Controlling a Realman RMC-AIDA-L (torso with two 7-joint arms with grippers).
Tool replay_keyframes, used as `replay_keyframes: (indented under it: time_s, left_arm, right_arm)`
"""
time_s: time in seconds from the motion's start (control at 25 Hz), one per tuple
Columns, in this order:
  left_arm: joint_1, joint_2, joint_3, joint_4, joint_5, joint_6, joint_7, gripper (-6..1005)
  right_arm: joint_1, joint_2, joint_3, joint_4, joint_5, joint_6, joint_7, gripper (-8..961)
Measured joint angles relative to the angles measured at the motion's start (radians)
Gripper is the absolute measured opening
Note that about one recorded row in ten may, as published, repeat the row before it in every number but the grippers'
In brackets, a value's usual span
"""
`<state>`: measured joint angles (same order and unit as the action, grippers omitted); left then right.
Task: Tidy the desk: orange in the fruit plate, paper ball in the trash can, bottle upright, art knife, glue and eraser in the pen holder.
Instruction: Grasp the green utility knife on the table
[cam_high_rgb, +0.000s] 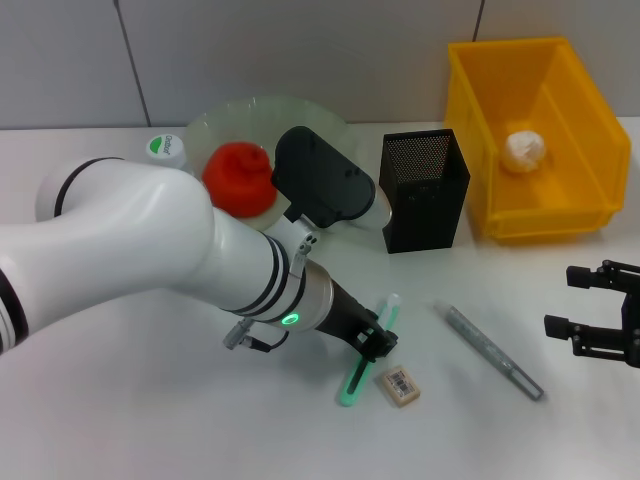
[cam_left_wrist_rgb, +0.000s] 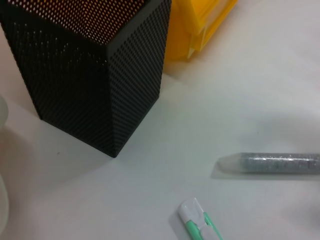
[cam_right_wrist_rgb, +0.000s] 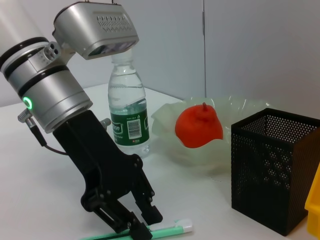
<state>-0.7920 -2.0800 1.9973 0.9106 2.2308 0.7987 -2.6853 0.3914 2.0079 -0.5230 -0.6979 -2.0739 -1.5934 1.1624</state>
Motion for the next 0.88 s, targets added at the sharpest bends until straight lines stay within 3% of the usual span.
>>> replay_keyframes:
  time_s: [0.48, 0.88]
  left_arm:
    - [0.001, 0.0, 0.008, 0.009, 0.003, 0.001, 0.007, 312]
    - [0.001, 0.0, 0.01, 0.011, 0.004, 0.005, 0.012, 213]
  right_arm:
    - [0.002, -0.001, 0.0, 0.0, 0.001, -0.002, 0.003, 723]
    - [0.005, -0.003, 0.0, 0.0, 0.002, -0.001, 0.007, 722]
